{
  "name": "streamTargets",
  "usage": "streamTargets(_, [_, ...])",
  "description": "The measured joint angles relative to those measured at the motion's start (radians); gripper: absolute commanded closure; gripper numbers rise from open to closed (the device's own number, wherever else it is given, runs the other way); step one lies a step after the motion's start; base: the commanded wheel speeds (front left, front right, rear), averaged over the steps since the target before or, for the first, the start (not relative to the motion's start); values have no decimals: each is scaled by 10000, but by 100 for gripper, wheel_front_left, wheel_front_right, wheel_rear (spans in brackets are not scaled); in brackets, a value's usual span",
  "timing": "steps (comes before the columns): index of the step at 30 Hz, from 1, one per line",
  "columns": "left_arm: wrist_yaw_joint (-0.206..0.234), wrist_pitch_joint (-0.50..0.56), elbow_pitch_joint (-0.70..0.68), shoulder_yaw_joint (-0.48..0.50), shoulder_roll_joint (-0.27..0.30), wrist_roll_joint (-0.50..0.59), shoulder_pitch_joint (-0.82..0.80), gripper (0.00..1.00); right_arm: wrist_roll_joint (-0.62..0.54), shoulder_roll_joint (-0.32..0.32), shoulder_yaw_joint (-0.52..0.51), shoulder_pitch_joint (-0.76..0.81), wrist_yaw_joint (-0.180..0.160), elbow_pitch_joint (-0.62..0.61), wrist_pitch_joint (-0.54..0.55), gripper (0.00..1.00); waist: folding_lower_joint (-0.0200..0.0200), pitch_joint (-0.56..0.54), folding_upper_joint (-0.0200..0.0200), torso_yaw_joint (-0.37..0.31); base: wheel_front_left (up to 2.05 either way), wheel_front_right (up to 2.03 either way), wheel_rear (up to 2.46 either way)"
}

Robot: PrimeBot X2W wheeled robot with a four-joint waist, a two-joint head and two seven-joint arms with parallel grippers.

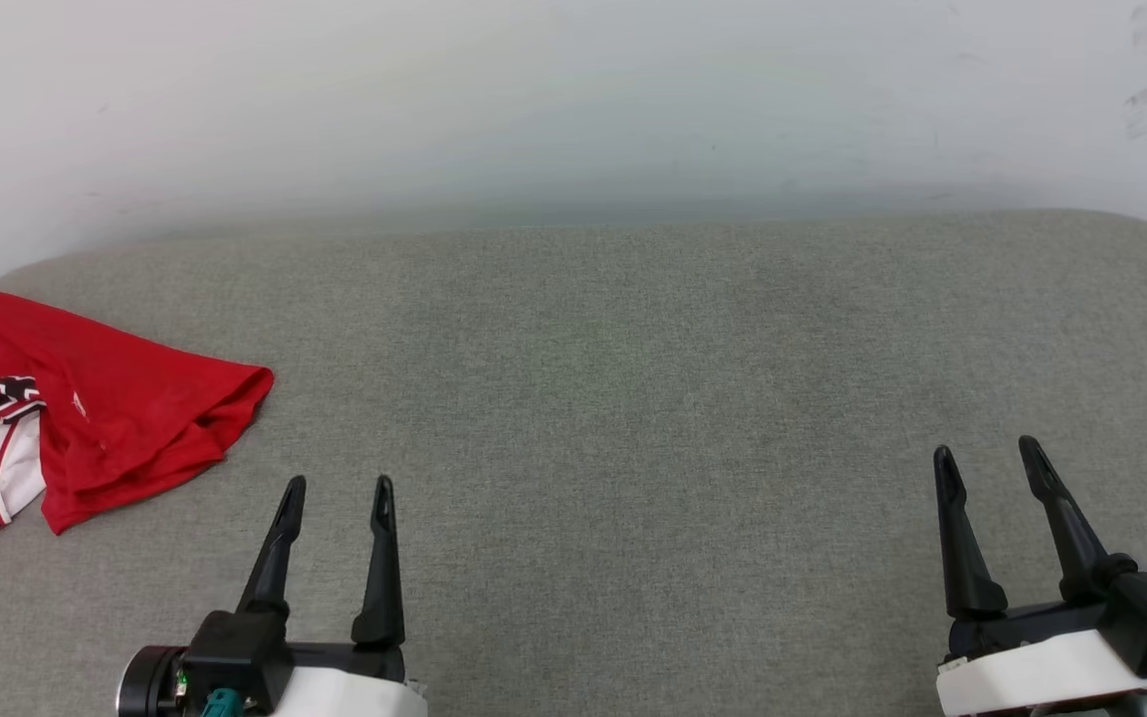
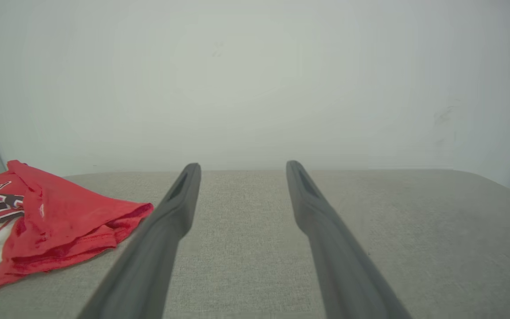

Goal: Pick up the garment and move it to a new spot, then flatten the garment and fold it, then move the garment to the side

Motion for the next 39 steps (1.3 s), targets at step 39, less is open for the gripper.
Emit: streamTargets(39, [-1290,-113,1534,573,-384,-50,108,0,1206,-2,-121,174,-2,905,-92,0,0,-28,0,324,0,0,0])
